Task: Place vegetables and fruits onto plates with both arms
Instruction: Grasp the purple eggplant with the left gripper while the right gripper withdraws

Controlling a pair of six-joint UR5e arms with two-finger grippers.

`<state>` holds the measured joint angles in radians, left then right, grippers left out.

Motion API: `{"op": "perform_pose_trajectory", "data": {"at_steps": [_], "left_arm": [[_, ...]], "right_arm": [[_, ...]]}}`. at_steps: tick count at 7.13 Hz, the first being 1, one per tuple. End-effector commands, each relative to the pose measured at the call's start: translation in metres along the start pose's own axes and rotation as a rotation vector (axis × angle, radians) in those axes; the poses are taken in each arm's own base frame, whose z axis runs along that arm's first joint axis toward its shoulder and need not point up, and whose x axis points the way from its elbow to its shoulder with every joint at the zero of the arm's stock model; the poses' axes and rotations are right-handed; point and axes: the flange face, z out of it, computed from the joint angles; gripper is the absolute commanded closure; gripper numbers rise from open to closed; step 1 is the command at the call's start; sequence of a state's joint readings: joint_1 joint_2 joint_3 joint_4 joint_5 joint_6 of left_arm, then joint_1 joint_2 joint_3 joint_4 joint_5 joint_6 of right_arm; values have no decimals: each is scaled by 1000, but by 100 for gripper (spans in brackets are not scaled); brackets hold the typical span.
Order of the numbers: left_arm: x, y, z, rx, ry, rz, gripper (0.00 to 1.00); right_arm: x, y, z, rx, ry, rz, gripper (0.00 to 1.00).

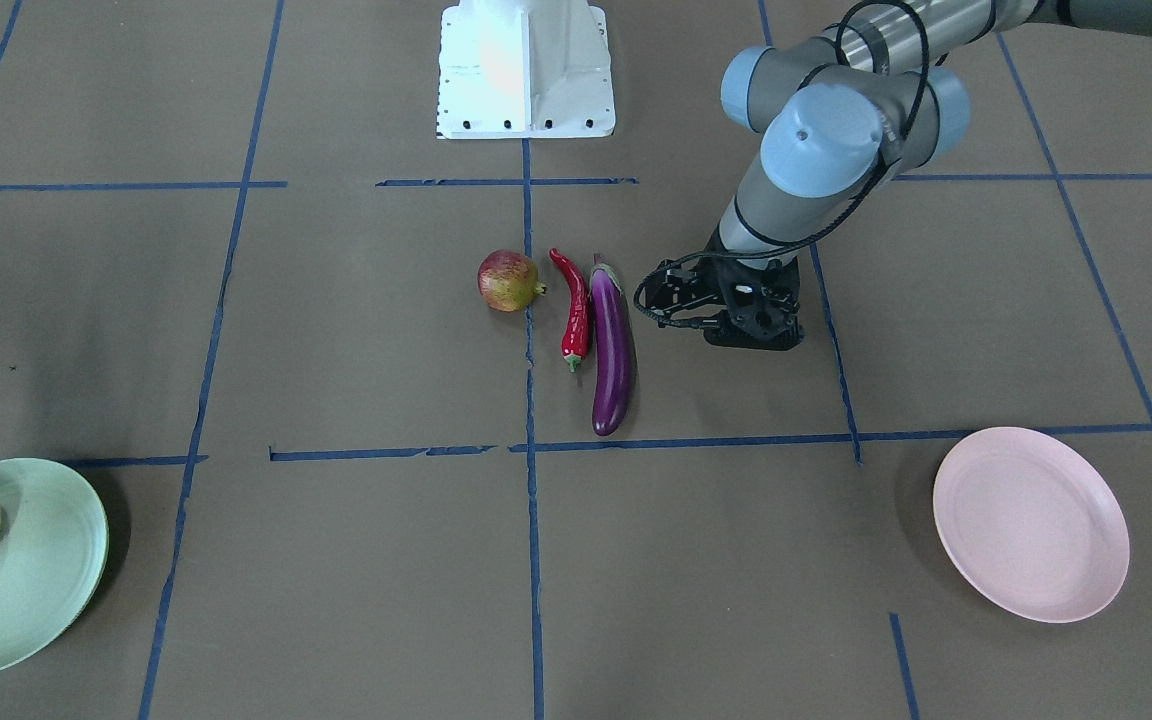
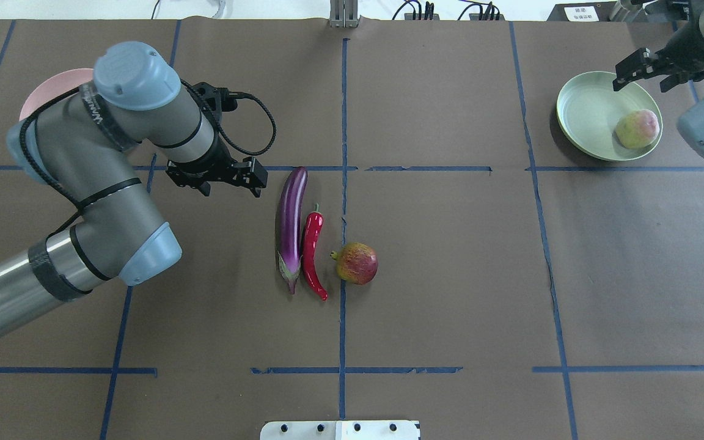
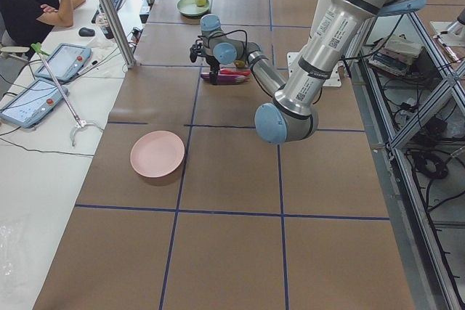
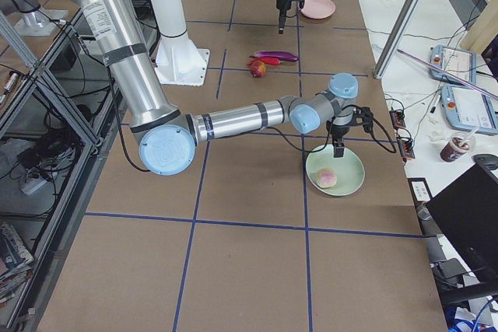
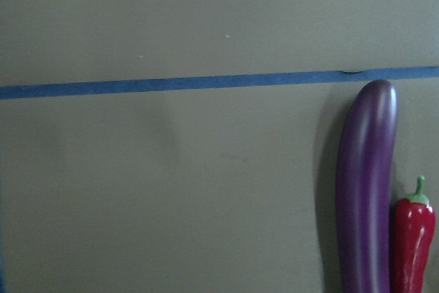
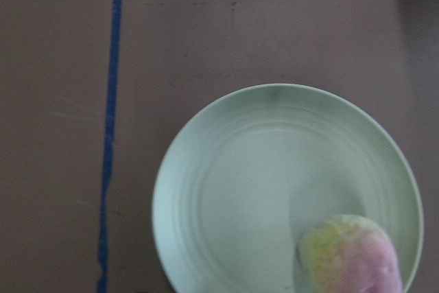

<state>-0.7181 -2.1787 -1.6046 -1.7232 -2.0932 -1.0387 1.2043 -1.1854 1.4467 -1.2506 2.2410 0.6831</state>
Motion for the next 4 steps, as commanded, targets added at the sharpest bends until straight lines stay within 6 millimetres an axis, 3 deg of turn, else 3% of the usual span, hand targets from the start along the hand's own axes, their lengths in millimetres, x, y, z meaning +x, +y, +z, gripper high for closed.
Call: {"op": "perform_pose_trajectory", "data": {"at_steps": [1,3,4], "left_arm": [[37,-17,46,24,57,-52,0],[56,-16,64,37,48,-36,0],[61,-9,71,30,54,-28,8]], "right_arm": [[-97,57,-8,-27,-98,102,0],[-169,119,-10,-79,-165,158,0],[-202,148,-5,-83,-173,184,0]]}}
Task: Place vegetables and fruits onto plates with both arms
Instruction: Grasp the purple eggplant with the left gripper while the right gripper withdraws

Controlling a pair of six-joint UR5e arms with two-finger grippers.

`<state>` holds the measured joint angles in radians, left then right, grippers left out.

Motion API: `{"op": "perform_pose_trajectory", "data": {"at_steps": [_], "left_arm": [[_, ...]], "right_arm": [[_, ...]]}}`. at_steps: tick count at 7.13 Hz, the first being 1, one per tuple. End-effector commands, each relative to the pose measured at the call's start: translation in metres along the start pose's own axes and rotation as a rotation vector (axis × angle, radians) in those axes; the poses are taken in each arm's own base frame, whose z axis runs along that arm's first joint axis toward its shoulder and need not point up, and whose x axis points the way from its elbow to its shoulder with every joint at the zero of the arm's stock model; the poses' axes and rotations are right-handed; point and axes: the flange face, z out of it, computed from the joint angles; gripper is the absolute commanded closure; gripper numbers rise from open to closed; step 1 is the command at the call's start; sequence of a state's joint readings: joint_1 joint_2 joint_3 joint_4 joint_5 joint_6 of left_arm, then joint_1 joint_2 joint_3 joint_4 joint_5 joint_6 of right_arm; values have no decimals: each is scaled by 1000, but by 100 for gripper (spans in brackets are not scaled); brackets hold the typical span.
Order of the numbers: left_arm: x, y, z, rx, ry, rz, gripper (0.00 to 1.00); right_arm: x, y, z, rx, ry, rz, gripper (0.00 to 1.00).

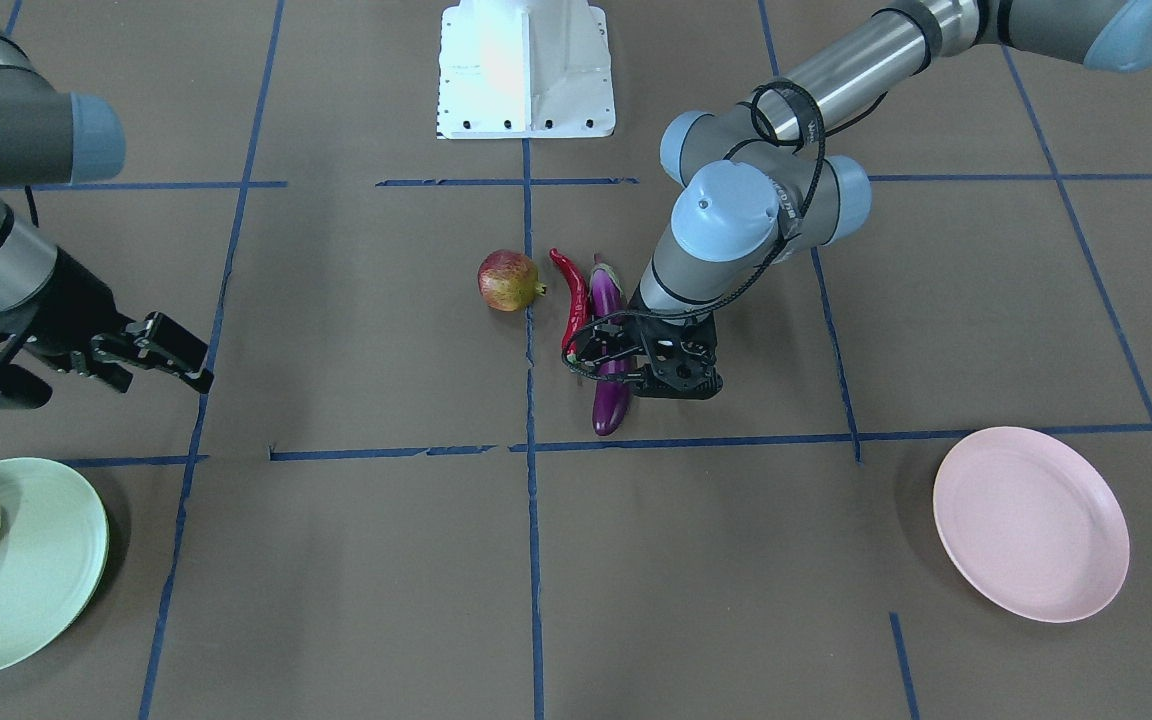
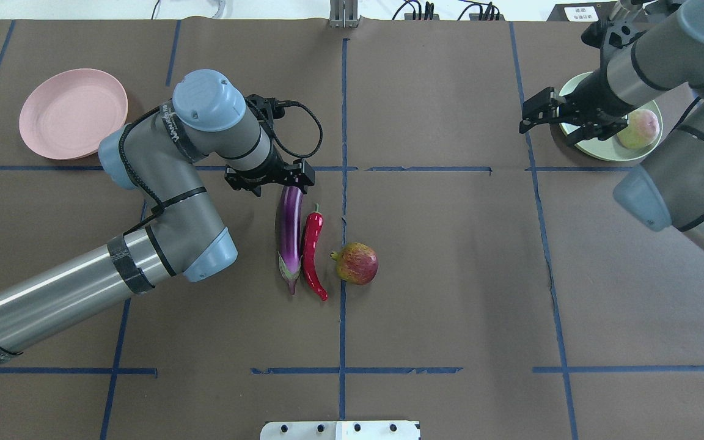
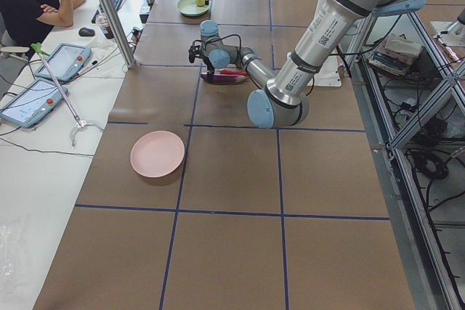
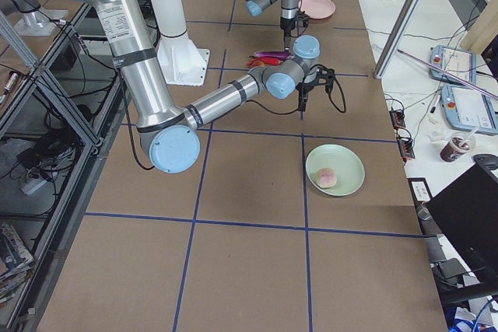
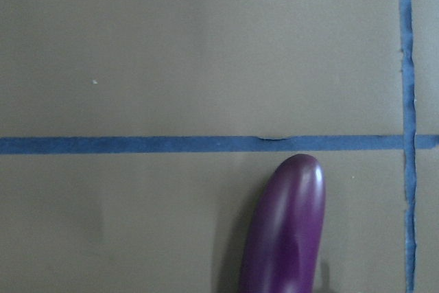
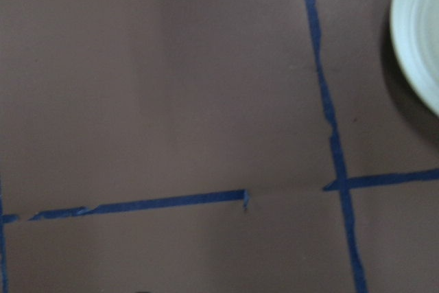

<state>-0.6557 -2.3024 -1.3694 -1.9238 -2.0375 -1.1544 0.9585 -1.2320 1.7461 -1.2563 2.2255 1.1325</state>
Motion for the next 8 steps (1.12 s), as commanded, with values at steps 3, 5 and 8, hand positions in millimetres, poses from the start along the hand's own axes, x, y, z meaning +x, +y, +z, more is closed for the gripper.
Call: {"op": "perform_pose_trajectory", "data": {"at_steps": [3,5,8], "left_arm": [[0,7,26,-18,-20,-4,40],[0,6,25,-8,-8,4,94],[-75,-75,-45,132,-4,-81,99]], "right_arm": [[-75,97,27,-49,-47,74,0],[-105,144,48,-68,-52,132,0],[-167,191,68,-69,-43,270,0]]}}
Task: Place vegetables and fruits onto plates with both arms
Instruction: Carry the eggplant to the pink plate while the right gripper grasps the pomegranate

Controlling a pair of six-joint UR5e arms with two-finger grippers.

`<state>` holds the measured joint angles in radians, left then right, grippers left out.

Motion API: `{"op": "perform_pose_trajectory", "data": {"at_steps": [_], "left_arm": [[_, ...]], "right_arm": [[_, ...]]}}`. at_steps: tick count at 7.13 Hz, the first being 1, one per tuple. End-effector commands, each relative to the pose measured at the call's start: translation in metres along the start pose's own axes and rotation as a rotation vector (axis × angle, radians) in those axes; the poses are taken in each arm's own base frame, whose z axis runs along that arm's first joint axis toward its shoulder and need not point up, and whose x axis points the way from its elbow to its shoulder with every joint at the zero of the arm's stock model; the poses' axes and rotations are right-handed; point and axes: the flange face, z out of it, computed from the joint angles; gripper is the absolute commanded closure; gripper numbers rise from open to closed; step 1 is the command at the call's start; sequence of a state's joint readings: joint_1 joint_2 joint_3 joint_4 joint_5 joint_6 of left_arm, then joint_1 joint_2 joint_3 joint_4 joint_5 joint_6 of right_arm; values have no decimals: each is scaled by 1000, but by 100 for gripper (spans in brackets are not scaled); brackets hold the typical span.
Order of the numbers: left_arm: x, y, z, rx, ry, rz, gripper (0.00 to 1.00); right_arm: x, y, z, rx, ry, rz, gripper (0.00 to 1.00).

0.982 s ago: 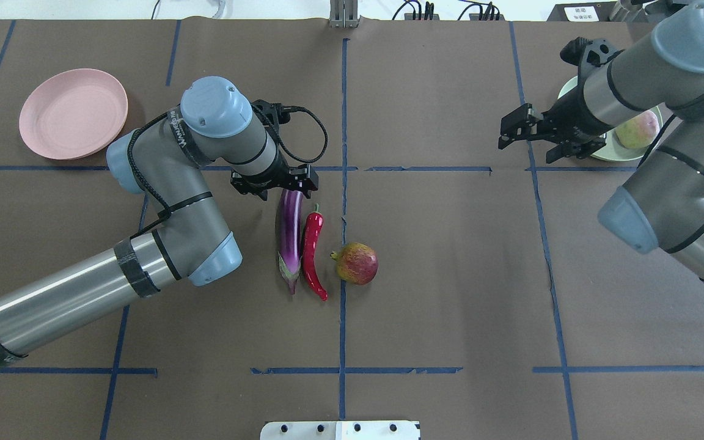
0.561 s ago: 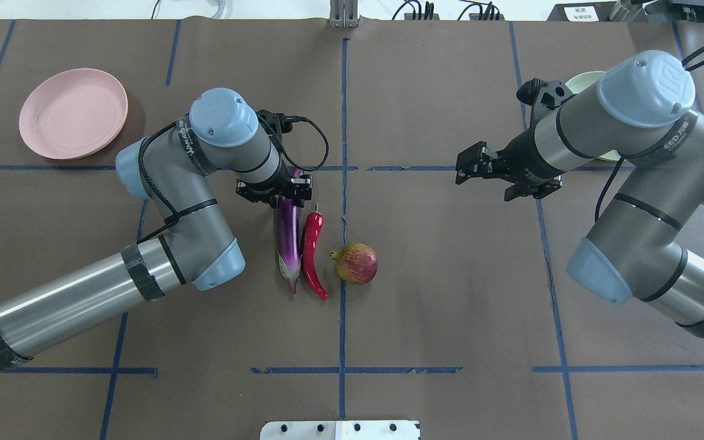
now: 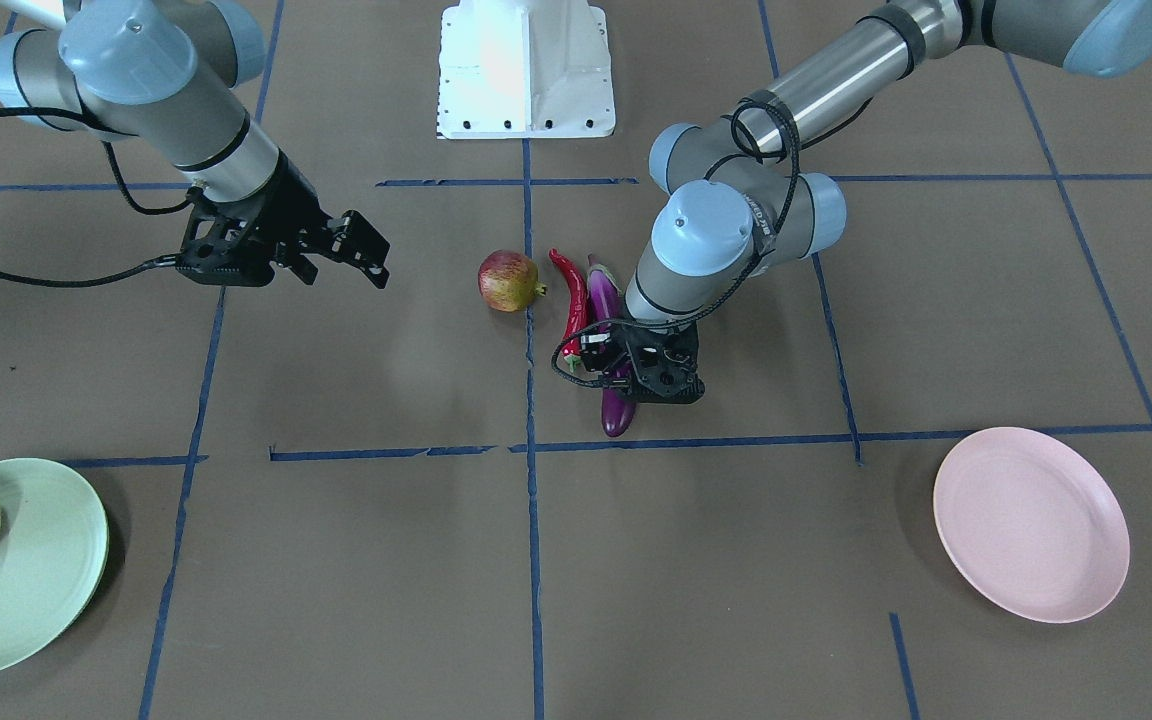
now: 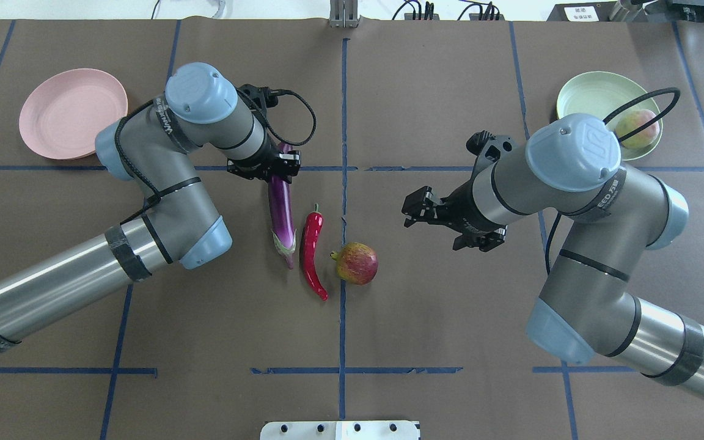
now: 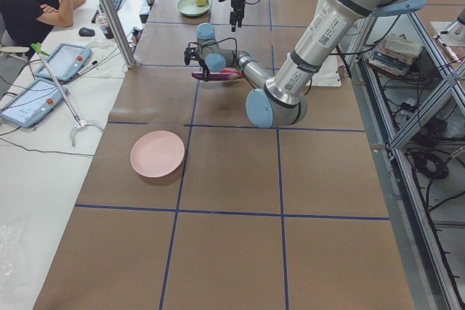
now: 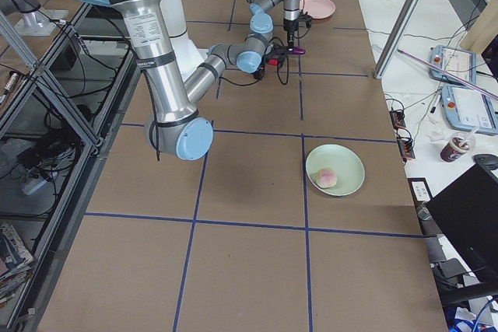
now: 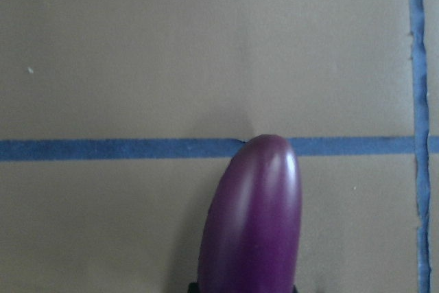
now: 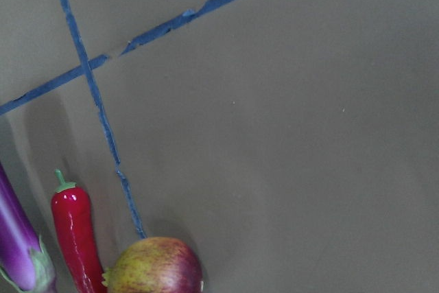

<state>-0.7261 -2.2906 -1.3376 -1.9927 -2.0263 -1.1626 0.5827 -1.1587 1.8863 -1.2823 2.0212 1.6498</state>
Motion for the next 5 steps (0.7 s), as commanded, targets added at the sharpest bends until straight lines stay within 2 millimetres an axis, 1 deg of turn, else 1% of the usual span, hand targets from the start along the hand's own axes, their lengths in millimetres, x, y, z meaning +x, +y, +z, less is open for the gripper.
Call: {"op": "perform_pose_trajectory", "data": {"at_steps": [1,2,3,4,5], "left_arm": [[-84,-64,-40,93,-49,-84,98],[-126,-94,-64,138,-77,-137,98],[-175,-115,-58,135,-142,-129,98],[-220,-143,-67,145,-194,-118,98],[-262,-160,-64,138,-245,-133,97]], "right_arm": [[-34,44,27,54,41,53,0],[-48,52,34,62,57,77,0],[-51,61,45,51,70,117,0],[-55,69,49,42,71,113,0],[-62,70,55,40,76,113,0]]}}
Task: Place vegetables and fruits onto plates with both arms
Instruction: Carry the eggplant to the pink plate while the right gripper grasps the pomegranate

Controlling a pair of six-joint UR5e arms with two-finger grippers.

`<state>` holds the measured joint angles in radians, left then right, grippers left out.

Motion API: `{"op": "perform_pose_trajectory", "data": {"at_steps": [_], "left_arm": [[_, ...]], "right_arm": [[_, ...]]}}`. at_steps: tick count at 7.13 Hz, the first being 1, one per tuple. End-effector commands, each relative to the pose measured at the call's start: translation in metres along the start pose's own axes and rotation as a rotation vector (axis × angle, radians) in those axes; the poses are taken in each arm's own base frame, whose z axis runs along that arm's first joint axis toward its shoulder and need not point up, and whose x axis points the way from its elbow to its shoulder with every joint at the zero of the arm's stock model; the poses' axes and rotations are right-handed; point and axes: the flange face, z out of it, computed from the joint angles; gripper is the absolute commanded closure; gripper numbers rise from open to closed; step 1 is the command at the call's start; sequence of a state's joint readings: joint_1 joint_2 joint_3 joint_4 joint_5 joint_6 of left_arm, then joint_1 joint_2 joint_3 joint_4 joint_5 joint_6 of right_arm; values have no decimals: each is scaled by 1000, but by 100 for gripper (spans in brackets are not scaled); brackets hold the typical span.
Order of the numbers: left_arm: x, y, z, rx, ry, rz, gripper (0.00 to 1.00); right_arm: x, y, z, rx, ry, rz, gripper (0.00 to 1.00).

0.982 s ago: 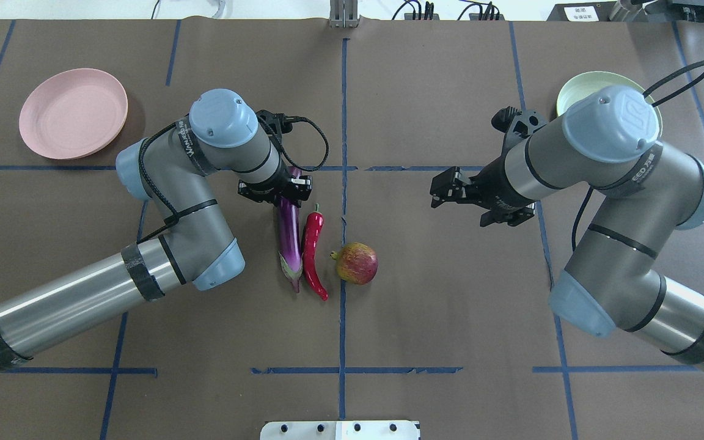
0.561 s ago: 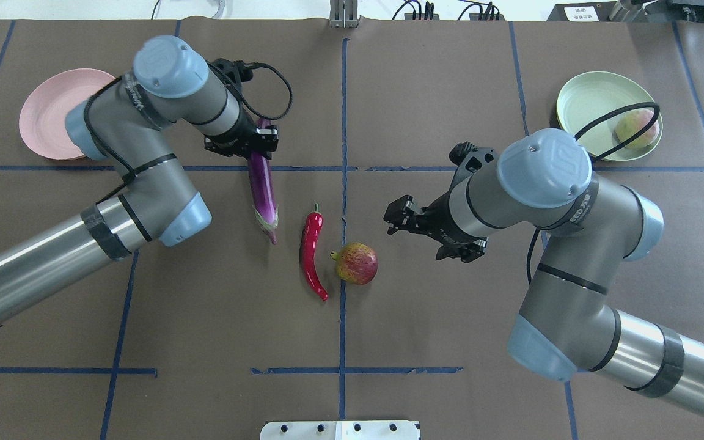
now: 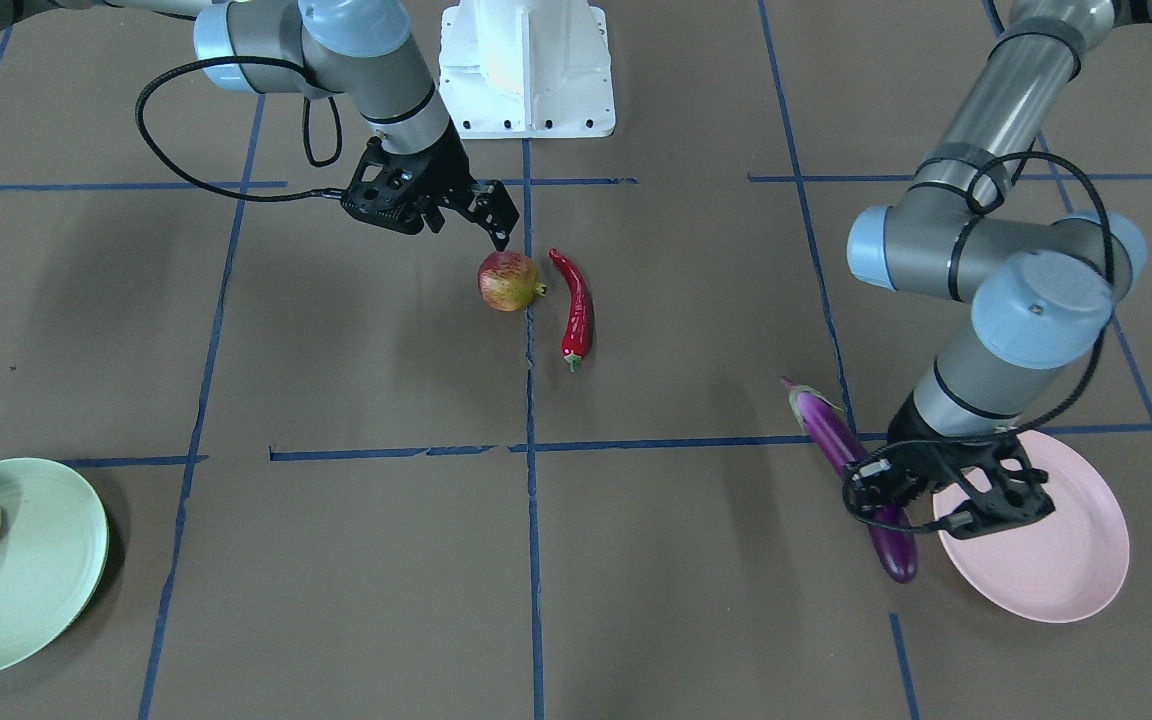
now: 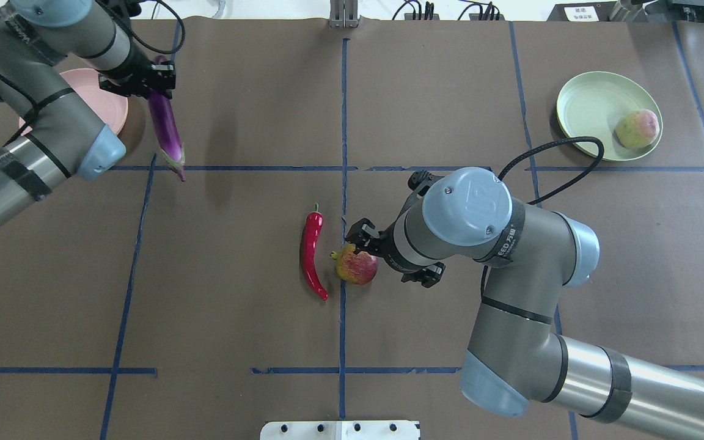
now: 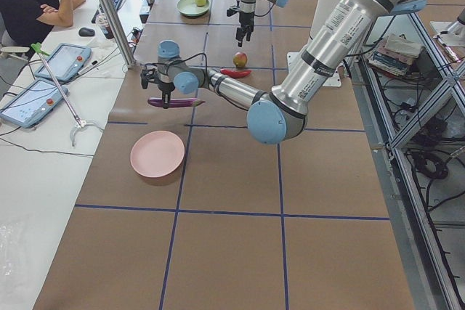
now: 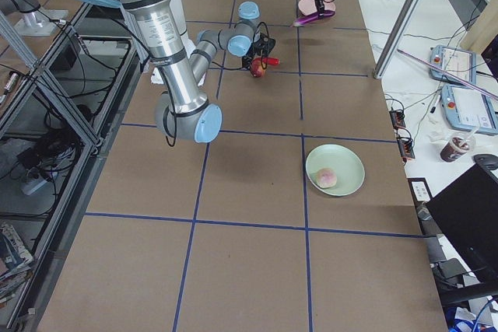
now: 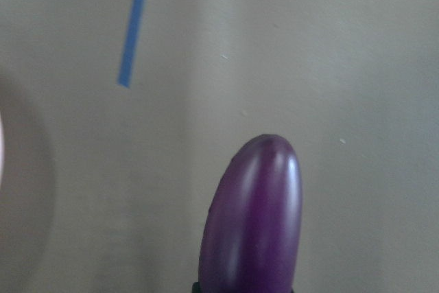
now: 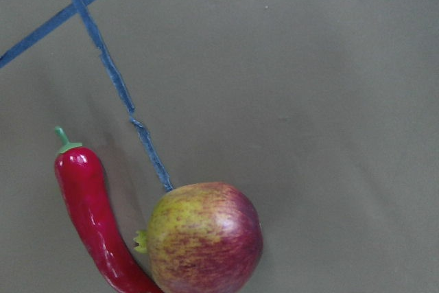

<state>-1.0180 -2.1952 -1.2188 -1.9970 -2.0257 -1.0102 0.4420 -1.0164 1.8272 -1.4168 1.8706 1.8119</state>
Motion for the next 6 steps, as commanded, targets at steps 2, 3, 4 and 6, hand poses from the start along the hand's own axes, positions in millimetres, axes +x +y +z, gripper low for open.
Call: {"op": "perform_pose_trajectory", "data": {"at_steps": [2,3,4,6], "left_arm": [[-102,-56,27,69,-198,21,95],[-123,-66,28,61,-227,63,95],[-138,-73,26,51,-245,110,91],[-143,-74,29,53,-244,120,0]], "right_arm": [[-24,8,21,10,15,3,0],[-28,12,31,17,27,1,0],[-27,12,32,16,30,1,0],[-27,15,36,21,61,6,0]]}}
